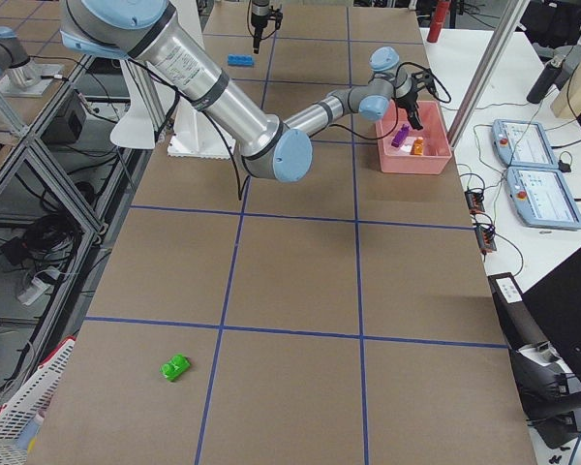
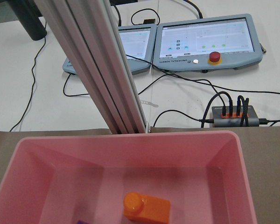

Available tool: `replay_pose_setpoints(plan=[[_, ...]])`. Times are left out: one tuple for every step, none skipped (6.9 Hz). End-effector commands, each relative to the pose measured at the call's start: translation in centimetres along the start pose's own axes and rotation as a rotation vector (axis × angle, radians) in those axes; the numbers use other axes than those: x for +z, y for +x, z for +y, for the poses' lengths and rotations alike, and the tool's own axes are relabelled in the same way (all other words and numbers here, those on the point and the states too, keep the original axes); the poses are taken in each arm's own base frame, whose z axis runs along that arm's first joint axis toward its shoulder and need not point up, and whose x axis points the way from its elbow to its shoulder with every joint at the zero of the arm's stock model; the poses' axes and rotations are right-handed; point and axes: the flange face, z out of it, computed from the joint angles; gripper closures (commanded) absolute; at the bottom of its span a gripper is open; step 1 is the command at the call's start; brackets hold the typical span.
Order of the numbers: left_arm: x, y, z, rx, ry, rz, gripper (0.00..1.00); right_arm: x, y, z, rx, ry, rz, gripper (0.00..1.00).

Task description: Put all blocks into box

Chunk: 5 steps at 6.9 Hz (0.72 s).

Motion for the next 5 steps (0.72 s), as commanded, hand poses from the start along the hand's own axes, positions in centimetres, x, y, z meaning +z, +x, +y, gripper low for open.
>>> replay_pose_setpoints(plan=[[1.3,-5.4,2.0,0.011,0.014,0.042,0.0,-1.4,-0.3,0.1,0.0,-0.029,-0.04,0.01],[1.8,-5.1,2.6,0.007,-0.002,0.035,0.0,-2.3,2.0,1.0,0.001,-0.054,-0.056,0.01],[2.9,-4.2,3.8,0.005,-0.005,0.022,0.0,-3.7,5.8,1.8,0.011,-0.091,-0.074,0.01],[3.9,-3.2,5.4,0.002,-0.016,0.014,0.0,-5.2,9.2,1.7,0.025,-0.138,-0.085,0.01],[4.6,-2.3,6.5,-0.004,-0.026,0.013,0.0,-7.7,11.2,0.8,0.042,-0.183,-0.08,0.01]])
